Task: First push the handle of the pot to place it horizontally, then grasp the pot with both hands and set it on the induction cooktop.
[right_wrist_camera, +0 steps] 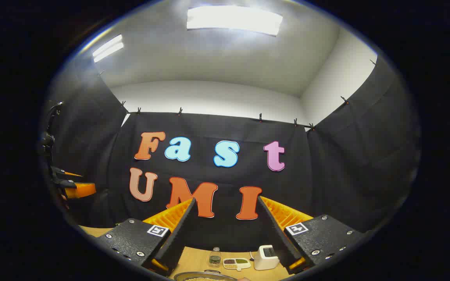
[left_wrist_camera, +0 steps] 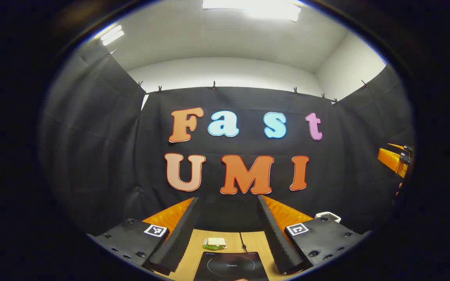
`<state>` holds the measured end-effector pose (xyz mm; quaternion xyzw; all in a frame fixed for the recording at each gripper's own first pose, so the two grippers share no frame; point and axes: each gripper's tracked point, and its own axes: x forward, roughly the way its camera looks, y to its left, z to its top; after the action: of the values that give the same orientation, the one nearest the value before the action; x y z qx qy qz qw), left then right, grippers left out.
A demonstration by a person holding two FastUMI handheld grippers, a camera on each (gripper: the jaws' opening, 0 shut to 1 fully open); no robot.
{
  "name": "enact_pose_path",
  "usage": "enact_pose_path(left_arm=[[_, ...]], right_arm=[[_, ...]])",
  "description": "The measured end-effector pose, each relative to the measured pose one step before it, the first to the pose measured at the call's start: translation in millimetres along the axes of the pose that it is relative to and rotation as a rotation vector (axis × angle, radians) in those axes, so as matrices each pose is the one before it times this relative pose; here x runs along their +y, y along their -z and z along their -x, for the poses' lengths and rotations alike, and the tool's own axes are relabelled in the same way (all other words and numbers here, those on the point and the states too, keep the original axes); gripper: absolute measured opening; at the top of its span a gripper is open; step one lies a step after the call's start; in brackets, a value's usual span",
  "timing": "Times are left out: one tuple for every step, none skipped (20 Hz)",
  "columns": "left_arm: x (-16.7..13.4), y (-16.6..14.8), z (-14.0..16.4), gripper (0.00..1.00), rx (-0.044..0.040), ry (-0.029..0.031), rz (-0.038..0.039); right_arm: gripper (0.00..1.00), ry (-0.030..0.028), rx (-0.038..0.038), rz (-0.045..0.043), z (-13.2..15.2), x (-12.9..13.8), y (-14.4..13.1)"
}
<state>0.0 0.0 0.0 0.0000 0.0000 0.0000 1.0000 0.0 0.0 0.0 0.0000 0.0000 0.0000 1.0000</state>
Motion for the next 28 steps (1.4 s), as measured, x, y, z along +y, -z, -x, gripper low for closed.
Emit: enact_pose_path(left_arm=[[-0.55,-0.96,1.05,0.92,-0.00363,0.00117,0.00368],[-0.8,-0.47,2.46,0.92,-0.00409,0.00162,0.00275],[0.21,-1.35,1.54,0.95,-0.00451,-0.00045,-0.00003],[1.07,-1.59,1.26,0.98,-0.00516,-0.00288,-0.0016],[0.55,-1.23,1.11,0.98,-0.00701,-0.00433,-0.00105],[-0.14,-1.47,1.18,0.95,-0.00736,-0.00387,-0.00055],[-0.1,-0.7,0.24,0.98,-0.0059,-0.00171,0.00192],[-1.37,-1.24,0.69,0.95,-0.00343,0.00138,0.00217],[-1.1,-0.21,0.32,0.98,-0.00372,0.00053,-0.00009],[1.06,-1.84,0.89,0.98,-0.00769,-0.00935,-0.00807],[3.48,-1.72,0.03,0.95,-0.00866,-0.01267,-0.01449],[-0.05,-1.13,0.46,0.98,-0.00632,-0.00599,-0.00817],[-1.86,-0.31,1.49,0.95,-0.00225,0.00392,0.0002],[-3.61,0.63,0.35,0.98,0.00094,0.00513,0.00136],[-0.21,0.2,-0.58,0.95,0.0004,0.00163,0.00109],[0.85,1.06,0.79,0.92,0.00067,-0.001,-0.00082],[1.03,0.75,-0.86,0.95,0.00092,-0.00147,-0.00138],[-0.37,2.17,-0.62,0.98,0.00392,-0.00037,-0.00317],[0.43,2.19,0.12,0.98,0.00397,-0.00084,-0.00034],[-0.42,0.69,-0.7,0.98,0.00236,0.00072,0.00034],[0.77,2.87,0.83,0.98,0.00079,-0.00019,0.0002],[1.3,-0.33,0.93,0.98,-0.00035,-0.00216,-0.00139],[1.19,0.23,-0.95,0.98,-0.00056,-0.00252,-0.00327],[-0.34,1.45,-1.61,0.95,0.00327,-0.00059,-0.00487],[-0.68,1.95,-0.66,0.98,0.00342,0.00131,-0.0056],[-0.57,0.92,0.98,0.95,0.00039,0.00033,-0.00501],[0.97,0.44,-0.23,0.92,-0.00037,-0.00224,-0.00286],[0.97,0.35,1.47,0.98,0.00004,-0.0005,-0.00014]], right_arm=[[0.93,0.00148,-0.00343,0.00507,0.19,-0.13,1.26],[0.93,-0.0024,0.00095,0.00257,0.9,0.64,0.09],[0.97,-0.00314,0.00518,-0.00025,1.89,1.3,1.69],[0.93,-0.00581,0.0048,-0.00229,1.4,1.26,1.14],[0.93,-0.00439,0.00255,-0.00164,2.1,0.35,0.88],[0.93,-0.0005,0.00037,-0.00206,0.75,0.17,0.21],[0.93,-0.00106,0.00081,0.00012,1.34,0.25,-0.11],[0.93,0.00168,0.00255,0.00196,-0.56,-0.7,1.06],[0.96,-0.00159,0.00196,0.00178,0.28,0.55,2.12],[0.96,-0.00123,0.00332,0.00023,0.87,0.98,1.84],[0.93,-0.00353,0.00323,-0.00063,-0.31,0.19,0.47],[0.93,-0.00121,0.00498,0.00074,1.13,-0.04,1.45],[0.93,-0.00086,0.00301,0.0008,0.17,-0.74,1.18],[0.93,0.00142,0.00142,0.00018,-0.35,-0.27,0.82],[0.93,0.00346,0.00081,-0.00224,0.99,-1.95,0.22],[0.93,0.00005,0.00139,-0.00329,-0.07,-0.03,0.99],[0.93,-0.00015,0.00152,-0.00466,0.47,0.55,0.57],[0.93,-0.00323,0.00215,-0.00364,0.29,0.99,0.66],[0.93,-0.00092,0.00364,-0.00201,-0.27,-0.42,2.23],[0.93,-0.00265,0.00272,-0.00056,-0.46,0.36,2.13],[0.93,0.00039,0.00371,0.00194,2.19,-0.23,2.24],[0.93,0.00861,0.00854,0.00557,-0.9,-2.19,4.11],[0.93,0.00704,0.00835,0.00556,-0.74,-2.71,4.95],[0.96,0.00391,0.00784,0.00249,0.1,-1.27,3.78],[0.93,0.0048,0.01324,0.00031,-1.9,-1.31,5.47],[0.93,-0.00131,0.01616,-0.00111,0.09,-0.05,5.68],[0.93,-0.00565,0.01662,-0.00435,-0.23,1.77,5.68],[0.96,-0.00839,0.01486,-0.0079,-0.67,2.75,5.09]])
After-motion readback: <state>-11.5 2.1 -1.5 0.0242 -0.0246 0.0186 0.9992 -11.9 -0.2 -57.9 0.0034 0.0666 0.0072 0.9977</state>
